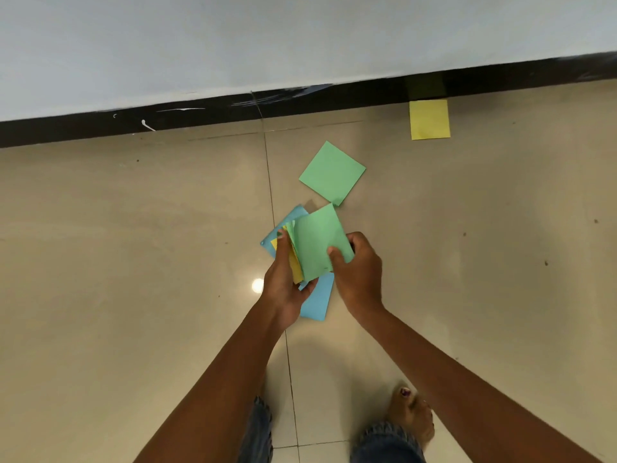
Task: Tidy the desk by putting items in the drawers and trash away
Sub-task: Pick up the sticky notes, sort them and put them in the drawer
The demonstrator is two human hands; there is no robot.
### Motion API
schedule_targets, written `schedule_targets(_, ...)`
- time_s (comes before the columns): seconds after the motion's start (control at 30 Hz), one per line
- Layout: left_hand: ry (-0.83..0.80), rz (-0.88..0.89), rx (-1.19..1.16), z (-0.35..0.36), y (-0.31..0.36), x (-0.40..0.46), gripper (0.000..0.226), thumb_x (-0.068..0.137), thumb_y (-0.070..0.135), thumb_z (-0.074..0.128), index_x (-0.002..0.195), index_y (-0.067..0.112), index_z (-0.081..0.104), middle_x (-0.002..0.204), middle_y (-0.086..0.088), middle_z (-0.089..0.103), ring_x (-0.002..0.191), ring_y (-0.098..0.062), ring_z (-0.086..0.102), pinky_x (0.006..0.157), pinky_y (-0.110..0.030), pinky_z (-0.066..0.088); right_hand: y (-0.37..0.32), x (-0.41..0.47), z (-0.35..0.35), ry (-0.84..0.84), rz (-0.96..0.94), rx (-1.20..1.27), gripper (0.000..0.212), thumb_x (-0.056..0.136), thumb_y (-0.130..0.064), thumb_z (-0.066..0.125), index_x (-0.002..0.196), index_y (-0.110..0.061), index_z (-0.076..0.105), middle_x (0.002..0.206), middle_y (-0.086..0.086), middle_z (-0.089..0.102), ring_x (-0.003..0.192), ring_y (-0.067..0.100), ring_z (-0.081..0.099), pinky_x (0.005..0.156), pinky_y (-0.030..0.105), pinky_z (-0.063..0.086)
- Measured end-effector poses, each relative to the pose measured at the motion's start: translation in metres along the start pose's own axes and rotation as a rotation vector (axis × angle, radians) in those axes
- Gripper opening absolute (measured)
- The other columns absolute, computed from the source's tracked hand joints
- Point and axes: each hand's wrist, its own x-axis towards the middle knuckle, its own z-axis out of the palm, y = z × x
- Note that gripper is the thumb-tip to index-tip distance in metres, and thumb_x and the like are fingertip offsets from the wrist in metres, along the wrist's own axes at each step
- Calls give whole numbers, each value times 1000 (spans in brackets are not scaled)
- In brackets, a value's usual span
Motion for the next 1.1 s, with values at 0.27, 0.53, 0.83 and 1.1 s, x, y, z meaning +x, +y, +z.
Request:
schedule_targets(0.27,150,97,83,-17,13,19,13,84,25,69,94,22,61,97,-2,67,87,-17,63,69,-28,54,-5,55,15,101,-379,-348,27,88,-36,58,94,-10,63,96,10,60,93,30,53,76,40,42)
schedule_targets(0.53,179,154,21,-29,14,33,11,86,22,67,93,21,60,98,-3,66,90,-20,63,69,-30,53,-3,145,25,-174,-565,-1186,54,90,-25,54,133,5,42,136,24,45,123,36,45,103,42,34)
schedule_targets(0.83,204,146,61,-35,5,35,13,84,26,68,92,21,60,101,-5,66,101,-24,62,72,-31,54,-36,137,12,-200,-625,-1306,33,84,10,49,117,6,51,114,23,60,103,37,59,80,40,49)
schedule_targets(1.1,198,122,-76,-18,9,32,16,87,25,66,100,17,62,106,-6,66,89,-19,64,73,-32,54,-14,73,18,-112,-962,-610,43,75,-8,39,104,-2,70,100,15,72,85,31,70,66,38,59)
